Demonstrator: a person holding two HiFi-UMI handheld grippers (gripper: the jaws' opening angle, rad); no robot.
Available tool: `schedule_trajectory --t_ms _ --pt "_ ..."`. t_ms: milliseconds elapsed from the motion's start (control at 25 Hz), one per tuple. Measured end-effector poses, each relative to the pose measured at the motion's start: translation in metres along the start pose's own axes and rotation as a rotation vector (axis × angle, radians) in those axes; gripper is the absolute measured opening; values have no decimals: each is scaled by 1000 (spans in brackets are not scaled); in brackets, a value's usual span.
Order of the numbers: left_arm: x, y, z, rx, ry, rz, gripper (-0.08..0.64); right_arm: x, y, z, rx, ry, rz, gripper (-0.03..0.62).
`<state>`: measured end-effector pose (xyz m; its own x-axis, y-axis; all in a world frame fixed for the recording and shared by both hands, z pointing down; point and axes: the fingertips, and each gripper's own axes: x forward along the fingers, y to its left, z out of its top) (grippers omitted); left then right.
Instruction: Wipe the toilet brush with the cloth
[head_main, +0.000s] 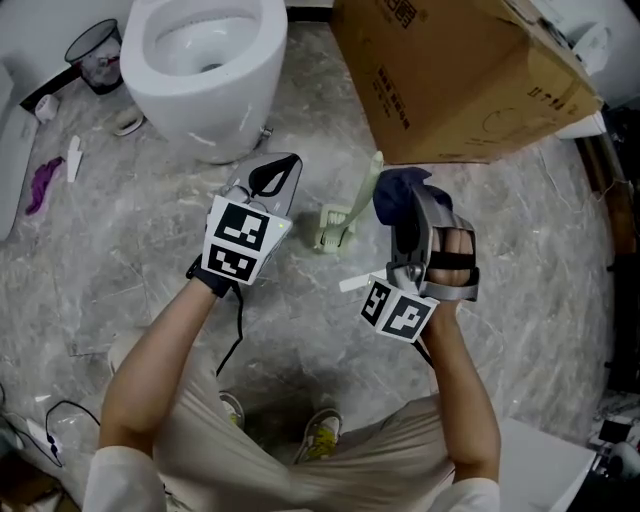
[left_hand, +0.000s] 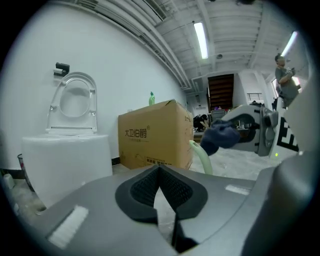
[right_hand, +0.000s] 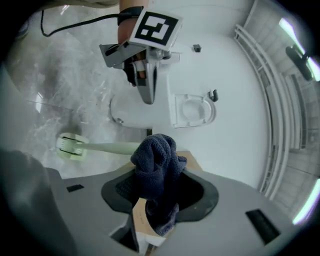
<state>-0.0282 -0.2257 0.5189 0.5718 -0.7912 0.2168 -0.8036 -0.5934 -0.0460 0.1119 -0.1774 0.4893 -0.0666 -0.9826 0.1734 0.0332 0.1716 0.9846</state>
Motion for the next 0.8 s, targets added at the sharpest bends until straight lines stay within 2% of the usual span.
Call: schedule_trajectory --t_ms 80,200,400,800 --pt "0 0 -1 13 1 0 -2 -4 -15 12 -26 -38 -74 179" --pt "0 2 -6 7 13 5 -2 -6 -14 29 -69 -90 -105 181" --pt "2 0 -13 6 29 -4 -2 -1 12 41 -135 -123 -48 180" --pt "11 -14 -16 12 36 -33 -2 -1 61 36 -208 -116 80 178"
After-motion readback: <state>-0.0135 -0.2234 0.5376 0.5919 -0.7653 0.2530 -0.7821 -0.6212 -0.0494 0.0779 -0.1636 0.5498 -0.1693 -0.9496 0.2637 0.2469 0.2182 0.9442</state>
